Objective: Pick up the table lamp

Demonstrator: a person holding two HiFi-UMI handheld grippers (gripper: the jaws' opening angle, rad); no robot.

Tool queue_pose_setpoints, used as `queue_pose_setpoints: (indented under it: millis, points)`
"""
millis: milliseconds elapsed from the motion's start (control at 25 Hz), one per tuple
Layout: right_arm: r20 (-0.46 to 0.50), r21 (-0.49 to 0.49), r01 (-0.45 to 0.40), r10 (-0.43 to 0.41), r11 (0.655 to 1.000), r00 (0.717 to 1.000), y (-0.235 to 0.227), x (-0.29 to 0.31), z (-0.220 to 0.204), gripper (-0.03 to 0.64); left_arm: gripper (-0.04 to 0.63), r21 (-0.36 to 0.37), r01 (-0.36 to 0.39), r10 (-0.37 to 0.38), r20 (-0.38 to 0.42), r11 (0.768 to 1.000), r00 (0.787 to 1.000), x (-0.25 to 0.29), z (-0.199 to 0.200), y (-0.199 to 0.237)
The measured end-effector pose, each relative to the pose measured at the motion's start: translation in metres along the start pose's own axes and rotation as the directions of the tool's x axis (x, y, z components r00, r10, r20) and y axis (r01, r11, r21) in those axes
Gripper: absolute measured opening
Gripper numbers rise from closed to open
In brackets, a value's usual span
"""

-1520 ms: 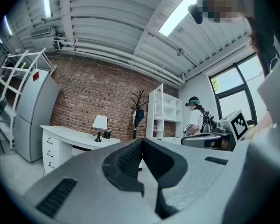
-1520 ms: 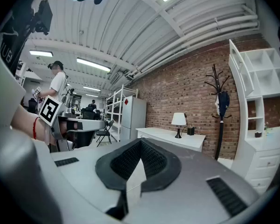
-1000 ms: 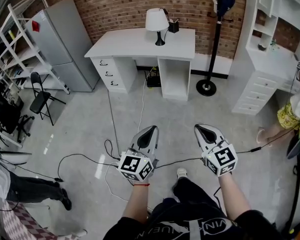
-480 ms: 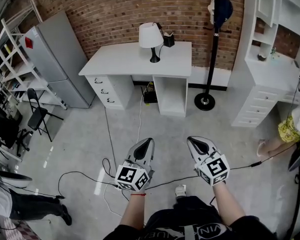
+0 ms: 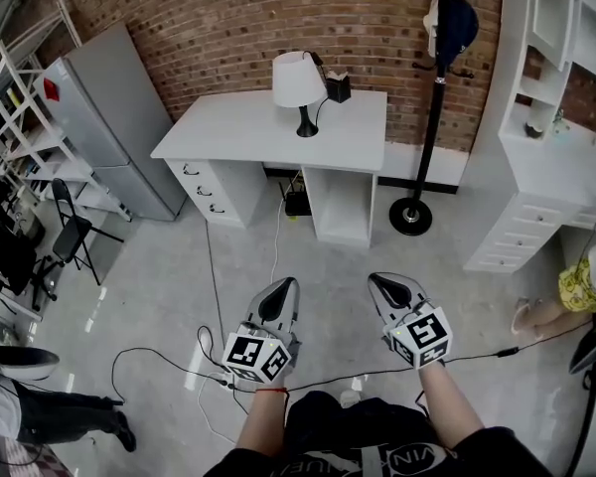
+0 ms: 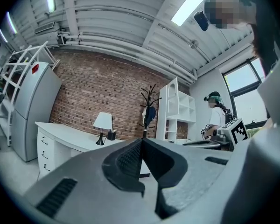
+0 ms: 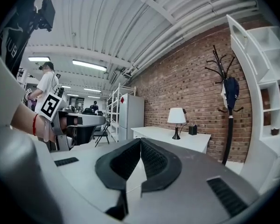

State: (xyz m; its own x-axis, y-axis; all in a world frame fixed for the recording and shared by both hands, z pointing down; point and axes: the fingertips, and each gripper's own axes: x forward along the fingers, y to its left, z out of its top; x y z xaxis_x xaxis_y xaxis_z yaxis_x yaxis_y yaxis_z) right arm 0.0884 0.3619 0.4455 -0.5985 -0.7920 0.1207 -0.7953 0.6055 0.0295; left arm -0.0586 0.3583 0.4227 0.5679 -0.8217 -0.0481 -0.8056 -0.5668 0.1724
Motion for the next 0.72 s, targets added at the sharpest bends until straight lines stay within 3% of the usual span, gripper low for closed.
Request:
queue_pose_setpoints:
  millis: [360, 720]
  points:
    - [-0.010, 0.033, -0.050, 0.050, 0.998, 0.999, -0.011, 0.035, -0.011, 0.003, 0.008, 0.013, -0.058, 0.058, -0.028, 0.998, 0.998, 0.016, -0.008, 0.025]
    - [-0.006, 0.034, -0.046, 0.047, 0.998, 0.999, -0.039, 0.086, -0.008, 0.003, 0.008, 0.005, -0.054, 0.054, -0.017, 0.999, 0.998, 0.057, -0.006, 0.063]
